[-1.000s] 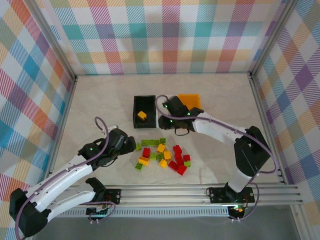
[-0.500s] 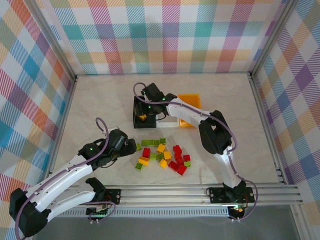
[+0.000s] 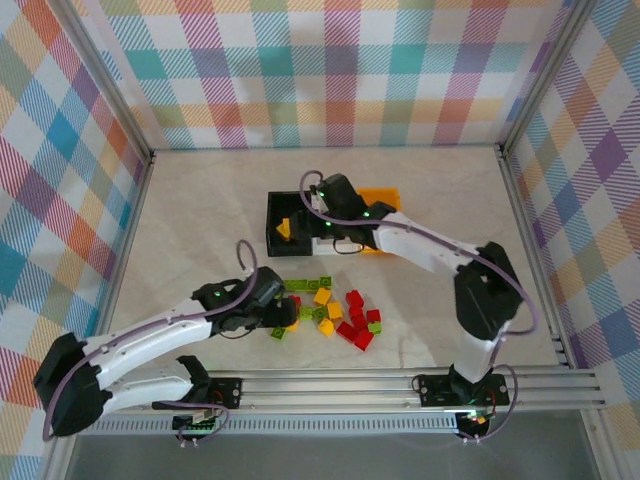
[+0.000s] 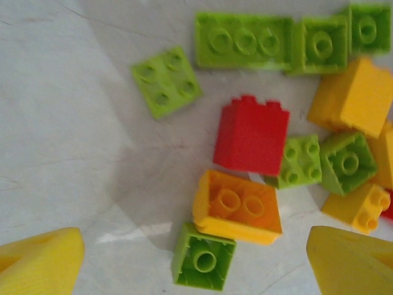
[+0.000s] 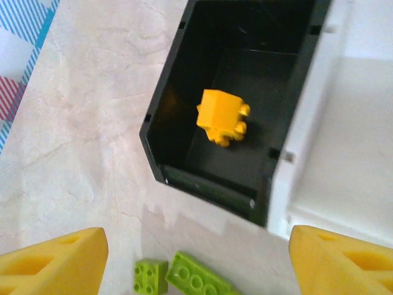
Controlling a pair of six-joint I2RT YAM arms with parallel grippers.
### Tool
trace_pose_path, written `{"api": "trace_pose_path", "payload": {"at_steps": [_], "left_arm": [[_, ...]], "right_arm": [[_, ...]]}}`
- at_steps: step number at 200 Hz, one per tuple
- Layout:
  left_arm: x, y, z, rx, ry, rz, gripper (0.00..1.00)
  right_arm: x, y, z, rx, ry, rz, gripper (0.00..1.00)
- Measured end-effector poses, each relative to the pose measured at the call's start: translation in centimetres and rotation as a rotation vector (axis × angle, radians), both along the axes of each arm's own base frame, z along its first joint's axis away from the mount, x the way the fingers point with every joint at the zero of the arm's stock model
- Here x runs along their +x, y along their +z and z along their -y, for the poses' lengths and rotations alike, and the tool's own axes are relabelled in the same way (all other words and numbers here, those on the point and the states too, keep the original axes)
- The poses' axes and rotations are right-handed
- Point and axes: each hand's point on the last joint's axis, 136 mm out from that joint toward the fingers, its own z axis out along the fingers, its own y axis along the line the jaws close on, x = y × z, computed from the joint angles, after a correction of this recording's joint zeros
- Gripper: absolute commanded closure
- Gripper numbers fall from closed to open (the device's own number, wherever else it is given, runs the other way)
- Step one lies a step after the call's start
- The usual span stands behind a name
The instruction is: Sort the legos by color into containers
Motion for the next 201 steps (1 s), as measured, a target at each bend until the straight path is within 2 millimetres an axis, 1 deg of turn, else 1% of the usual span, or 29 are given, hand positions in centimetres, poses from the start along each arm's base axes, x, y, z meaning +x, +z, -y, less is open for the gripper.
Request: {"api": "trace_pose_path", "payload": {"at_steps": [2, 3, 19, 48, 62, 90, 115, 120, 141, 166, 186, 201], "left_arm": [[-0.3, -0.2, 0.3, 0.006, -0.015, -0.008, 0.12], [-0.4, -0.4, 0.4, 0.010, -0.022, -0.010, 0.12], [-1.5, -1.6, 1.1, 0.044, -0.070, -0.044, 0.14], [-2.9, -3.4, 1.2, 0.088, -0.100, -0.087, 0.19], [-3.4, -4.3, 0.9, 0.110, -0.104, -0.103, 0.23], [-3.3, -5.7, 0.2, 0.168, -0.097, -0.115, 0.33], [-3.0, -5.9, -0.1, 0.199, -0.100, -0.102, 0.43], [-3.0, -5.9, -0.1, 0.199, -0.099, -0.099, 0.46], [-2.7, -5.9, -0.1, 0.215, -0.109, -0.087, 0.58], [-2.4, -5.8, 0.1, 0.216, -0.111, -0.075, 0.68], [-2.3, -5.5, 0.2, 0.205, -0.110, -0.069, 0.73], [-2.4, -4.6, 0.0, 0.192, -0.107, -0.060, 0.73]], "right_arm": [[-0.1, -0.1, 0.2, -0.002, -0.005, 0.000, 0.22], [-0.5, 0.0, 0.6, -0.001, -0.007, -0.001, 0.22], [-1.4, -0.2, 1.9, -0.006, -0.024, 0.000, 0.21], [-2.6, -1.0, 4.1, -0.027, -0.063, -0.009, 0.21], [-2.7, -1.0, 4.6, -0.026, -0.077, -0.008, 0.21], [-2.5, -0.3, 5.2, -0.016, -0.097, 0.009, 0.21], [-2.3, 0.2, 5.5, -0.011, -0.106, 0.019, 0.21], [-2.3, 0.2, 5.5, -0.011, -0.108, 0.019, 0.21], [-2.3, 0.0, 5.6, -0.016, -0.112, 0.018, 0.21], [-2.5, -0.4, 5.9, -0.022, -0.115, 0.011, 0.21], [-2.6, -0.6, 6.3, -0.026, -0.122, 0.007, 0.21], [-2.8, -0.9, 6.9, -0.029, -0.135, 0.002, 0.21]]}}
